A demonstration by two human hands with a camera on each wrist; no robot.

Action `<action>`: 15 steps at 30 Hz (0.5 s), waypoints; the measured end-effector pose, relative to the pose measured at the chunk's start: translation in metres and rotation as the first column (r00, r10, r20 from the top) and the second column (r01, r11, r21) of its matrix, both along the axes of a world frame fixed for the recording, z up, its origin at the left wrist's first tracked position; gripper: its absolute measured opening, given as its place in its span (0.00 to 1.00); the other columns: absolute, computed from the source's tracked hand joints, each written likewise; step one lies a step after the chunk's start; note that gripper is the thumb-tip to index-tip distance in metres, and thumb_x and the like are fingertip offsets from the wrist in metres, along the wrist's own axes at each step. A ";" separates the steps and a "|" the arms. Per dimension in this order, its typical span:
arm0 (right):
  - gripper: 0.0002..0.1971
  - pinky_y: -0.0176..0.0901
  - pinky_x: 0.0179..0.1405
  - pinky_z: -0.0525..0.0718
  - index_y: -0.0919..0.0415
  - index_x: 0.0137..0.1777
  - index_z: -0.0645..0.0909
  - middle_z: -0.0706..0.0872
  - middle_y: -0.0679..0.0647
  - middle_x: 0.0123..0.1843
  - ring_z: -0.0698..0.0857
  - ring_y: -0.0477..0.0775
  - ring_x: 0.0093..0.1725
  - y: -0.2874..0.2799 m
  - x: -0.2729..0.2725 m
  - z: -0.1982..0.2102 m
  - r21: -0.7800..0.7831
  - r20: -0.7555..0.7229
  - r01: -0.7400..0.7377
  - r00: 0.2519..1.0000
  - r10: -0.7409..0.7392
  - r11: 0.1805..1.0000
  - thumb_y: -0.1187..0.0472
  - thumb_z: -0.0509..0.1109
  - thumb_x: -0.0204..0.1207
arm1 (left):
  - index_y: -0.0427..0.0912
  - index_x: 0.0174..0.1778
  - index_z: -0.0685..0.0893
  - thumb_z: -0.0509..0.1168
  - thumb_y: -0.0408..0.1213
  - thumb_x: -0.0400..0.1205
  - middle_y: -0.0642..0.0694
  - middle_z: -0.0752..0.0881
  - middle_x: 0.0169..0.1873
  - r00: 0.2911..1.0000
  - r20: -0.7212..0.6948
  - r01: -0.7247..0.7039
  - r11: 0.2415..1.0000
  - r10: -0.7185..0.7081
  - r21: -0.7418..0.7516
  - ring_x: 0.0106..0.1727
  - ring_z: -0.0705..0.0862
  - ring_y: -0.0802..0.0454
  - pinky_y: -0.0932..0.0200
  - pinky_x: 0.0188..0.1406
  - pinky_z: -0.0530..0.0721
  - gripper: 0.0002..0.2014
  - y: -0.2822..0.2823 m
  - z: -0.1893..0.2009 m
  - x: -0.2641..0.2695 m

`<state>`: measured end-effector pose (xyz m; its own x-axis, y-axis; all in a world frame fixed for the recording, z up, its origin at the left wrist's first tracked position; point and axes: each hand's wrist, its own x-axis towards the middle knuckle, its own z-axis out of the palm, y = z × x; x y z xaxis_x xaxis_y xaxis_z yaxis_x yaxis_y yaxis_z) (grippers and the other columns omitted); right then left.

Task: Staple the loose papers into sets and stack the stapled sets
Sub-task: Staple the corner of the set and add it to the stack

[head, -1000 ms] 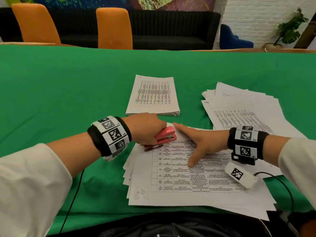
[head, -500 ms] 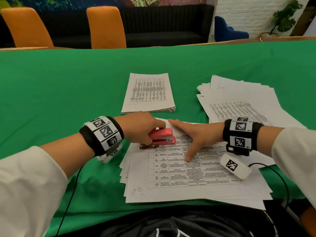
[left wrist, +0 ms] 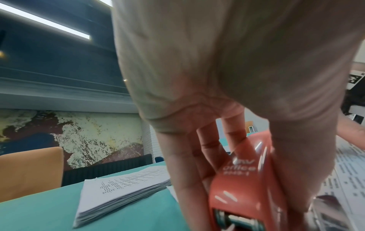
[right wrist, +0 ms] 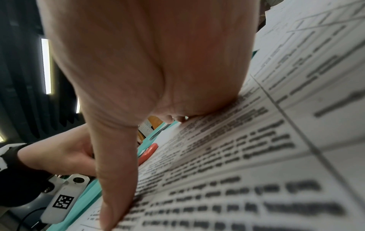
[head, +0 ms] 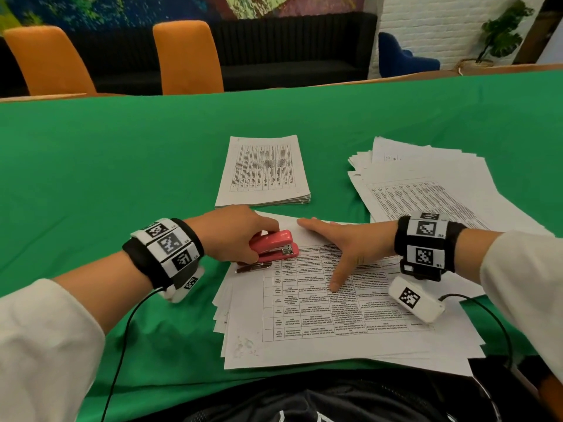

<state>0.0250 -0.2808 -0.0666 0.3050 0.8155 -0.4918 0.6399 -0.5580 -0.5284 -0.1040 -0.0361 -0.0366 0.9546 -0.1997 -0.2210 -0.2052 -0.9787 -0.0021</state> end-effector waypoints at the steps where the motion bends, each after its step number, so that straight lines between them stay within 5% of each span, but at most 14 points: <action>1: 0.70 0.55 0.92 0.49 0.36 0.91 0.36 0.39 0.41 0.93 0.47 0.48 0.92 0.000 -0.001 0.001 -0.001 0.001 -0.001 1.000 0.001 1.000 0.46 0.90 0.64 | 0.59 0.68 0.79 0.72 0.45 0.80 0.54 0.87 0.44 1.000 0.003 -0.001 1.000 0.001 0.000 0.41 0.80 0.56 0.53 0.41 0.83 0.20 0.002 0.000 -0.001; 7: 0.68 0.45 0.89 0.47 0.39 0.92 0.38 0.40 0.40 0.93 0.48 0.46 0.91 -0.002 -0.005 0.006 0.012 -0.007 0.012 1.000 -0.012 1.000 0.49 0.89 0.67 | 0.58 0.66 0.80 0.73 0.46 0.78 0.54 0.88 0.42 0.997 0.008 -0.074 0.996 0.074 -0.043 0.39 0.82 0.57 0.56 0.37 0.80 0.20 0.020 -0.002 -0.016; 10: 0.65 0.48 0.91 0.49 0.38 0.92 0.43 0.44 0.39 0.93 0.51 0.46 0.91 -0.001 -0.008 0.004 0.026 -0.045 0.049 0.998 -0.048 0.998 0.47 0.89 0.67 | 0.57 0.65 0.81 0.75 0.48 0.77 0.55 0.88 0.43 0.989 0.004 -0.144 0.985 0.145 -0.098 0.41 0.84 0.57 0.56 0.37 0.82 0.20 0.025 0.002 -0.022; 13: 0.52 0.46 0.88 0.61 0.44 0.90 0.60 0.63 0.43 0.90 0.66 0.44 0.86 0.006 -0.019 0.004 0.228 -0.070 0.244 0.970 -0.234 0.943 0.47 0.86 0.71 | 0.56 0.58 0.82 0.78 0.50 0.74 0.57 0.86 0.39 0.972 0.056 -0.213 0.953 0.230 -0.214 0.38 0.83 0.59 0.61 0.32 0.78 0.19 0.025 0.013 -0.024; 15: 0.38 0.48 0.87 0.68 0.51 0.85 0.73 0.76 0.47 0.84 0.75 0.43 0.81 0.014 -0.029 0.006 0.419 -0.166 0.408 0.913 -0.374 0.811 0.50 0.83 0.75 | 0.56 0.52 0.82 0.81 0.54 0.72 0.57 0.86 0.37 0.951 0.129 -0.232 0.924 0.281 -0.304 0.36 0.83 0.58 0.61 0.32 0.79 0.18 0.020 0.024 -0.024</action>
